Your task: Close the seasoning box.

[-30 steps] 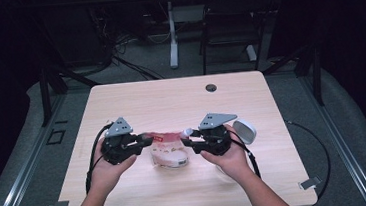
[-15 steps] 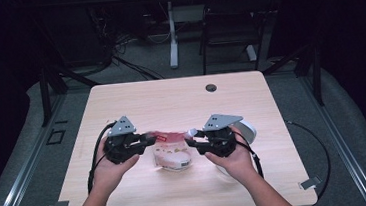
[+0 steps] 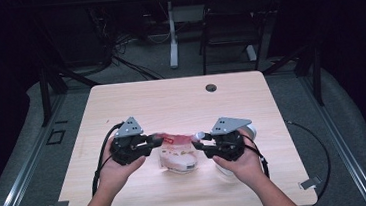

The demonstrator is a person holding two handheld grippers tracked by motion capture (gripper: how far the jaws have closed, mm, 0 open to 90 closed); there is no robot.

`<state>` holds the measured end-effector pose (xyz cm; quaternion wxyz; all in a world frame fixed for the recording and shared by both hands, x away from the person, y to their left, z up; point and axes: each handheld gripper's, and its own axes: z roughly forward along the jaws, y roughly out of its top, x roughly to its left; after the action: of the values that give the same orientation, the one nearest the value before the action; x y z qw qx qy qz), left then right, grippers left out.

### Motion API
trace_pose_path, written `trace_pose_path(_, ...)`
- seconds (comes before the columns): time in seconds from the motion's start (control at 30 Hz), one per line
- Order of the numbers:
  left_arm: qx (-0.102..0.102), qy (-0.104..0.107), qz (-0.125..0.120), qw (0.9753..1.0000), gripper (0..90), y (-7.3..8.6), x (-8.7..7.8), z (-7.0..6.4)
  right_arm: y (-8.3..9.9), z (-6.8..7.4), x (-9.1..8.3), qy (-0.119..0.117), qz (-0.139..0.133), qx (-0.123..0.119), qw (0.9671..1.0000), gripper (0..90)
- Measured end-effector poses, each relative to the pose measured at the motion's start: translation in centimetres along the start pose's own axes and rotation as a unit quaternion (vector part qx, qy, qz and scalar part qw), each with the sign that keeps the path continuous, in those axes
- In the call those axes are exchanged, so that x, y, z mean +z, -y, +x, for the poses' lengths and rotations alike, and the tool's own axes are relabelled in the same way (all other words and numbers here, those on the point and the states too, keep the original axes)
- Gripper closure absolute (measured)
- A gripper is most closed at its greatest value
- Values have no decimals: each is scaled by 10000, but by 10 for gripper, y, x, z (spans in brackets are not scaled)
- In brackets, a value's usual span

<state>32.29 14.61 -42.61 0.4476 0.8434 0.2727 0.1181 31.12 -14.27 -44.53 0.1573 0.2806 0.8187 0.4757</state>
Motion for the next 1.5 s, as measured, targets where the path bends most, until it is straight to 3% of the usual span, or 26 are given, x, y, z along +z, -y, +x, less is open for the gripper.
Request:
trace_pose_path(0.47,60,189,-46,9998,781,2,12,-15,11,0,-18,41,106,-21,9999,640)
trace_pose_path(0.6,20,254,-7,9997,780,5,15,-14,11,1,-20,18,167,-41,9999,640)
trace_pose_path(0.77,-27,286,-98,9995,759,8,14,-12,10,0,-20,-96,156,-43,9998,646)
trace_pose_path(1.0,-76,304,-302,9991,697,11,11,-11,6,2,-23,-162,337,-204,9991,623)
trace_pose_path(1.5,-71,286,-268,9992,646,26,4,-7,-12,4,-31,-252,298,-280,9988,595)
